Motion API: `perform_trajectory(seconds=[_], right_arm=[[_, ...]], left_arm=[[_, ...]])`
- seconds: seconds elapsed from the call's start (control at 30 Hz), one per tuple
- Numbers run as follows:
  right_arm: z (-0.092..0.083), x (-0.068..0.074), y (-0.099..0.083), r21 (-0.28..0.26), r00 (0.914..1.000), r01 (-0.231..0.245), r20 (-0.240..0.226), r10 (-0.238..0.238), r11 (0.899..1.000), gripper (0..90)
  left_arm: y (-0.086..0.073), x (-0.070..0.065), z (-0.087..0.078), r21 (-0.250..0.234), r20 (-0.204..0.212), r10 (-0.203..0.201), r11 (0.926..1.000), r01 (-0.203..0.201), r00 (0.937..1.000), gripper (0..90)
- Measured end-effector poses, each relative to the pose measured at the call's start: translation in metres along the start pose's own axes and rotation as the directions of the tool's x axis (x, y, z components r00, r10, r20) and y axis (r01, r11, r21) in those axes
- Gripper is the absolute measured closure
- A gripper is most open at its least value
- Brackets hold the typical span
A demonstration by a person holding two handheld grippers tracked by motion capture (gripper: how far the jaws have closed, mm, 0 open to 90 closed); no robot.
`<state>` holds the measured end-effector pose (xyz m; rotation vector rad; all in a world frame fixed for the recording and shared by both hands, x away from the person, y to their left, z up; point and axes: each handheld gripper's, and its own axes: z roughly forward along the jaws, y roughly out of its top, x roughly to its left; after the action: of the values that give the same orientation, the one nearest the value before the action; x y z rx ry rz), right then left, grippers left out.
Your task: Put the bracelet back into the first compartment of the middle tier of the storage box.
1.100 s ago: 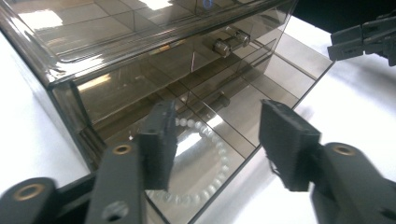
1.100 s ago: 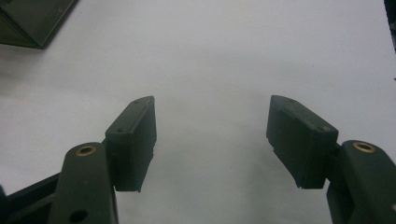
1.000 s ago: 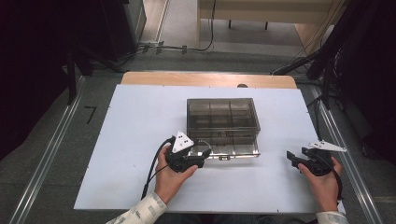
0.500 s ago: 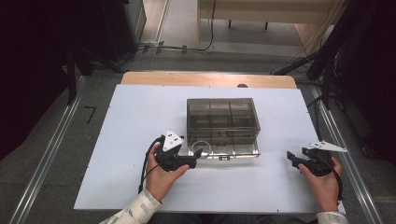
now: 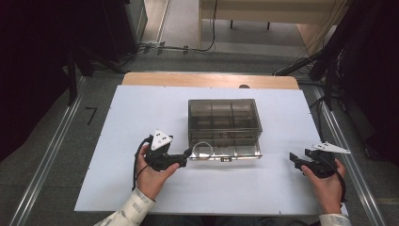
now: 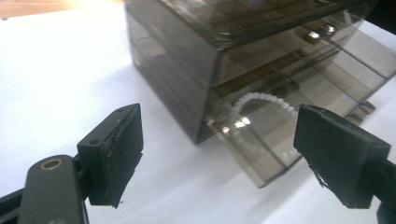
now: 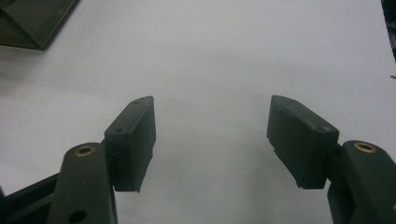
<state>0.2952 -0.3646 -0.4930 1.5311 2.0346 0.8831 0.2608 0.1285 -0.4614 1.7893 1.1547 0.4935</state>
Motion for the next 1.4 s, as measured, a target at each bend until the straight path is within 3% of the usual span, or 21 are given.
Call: perform_trajectory(seconds=[0.13, 0.8, 1.4], right_arm=[[0.0, 0.0, 0.0, 0.001, 1.0, -0.003, -0.002, 0.003, 1.0, 30.7], [0.0, 0.001, 0.0, 0.003, 1.0, -0.003, -0.007, 0.003, 1.0, 30.1], [-0.001, 0.001, -0.001, 0.005, 0.9999, -0.008, -0.01, 0.008, 1.0, 29.7]], left_arm=[[-0.003, 0.013, -0.006, -0.002, -0.016, -0.038, 0.9993, 0.038, 0.9992, 16.3], [-0.014, 0.047, -0.021, 0.005, -0.102, -0.097, 0.9952, 0.098, 0.9901, 15.3], [-0.023, 0.072, -0.032, 0.012, -0.16, -0.162, 0.9861, 0.166, 0.9737, 13.6]])
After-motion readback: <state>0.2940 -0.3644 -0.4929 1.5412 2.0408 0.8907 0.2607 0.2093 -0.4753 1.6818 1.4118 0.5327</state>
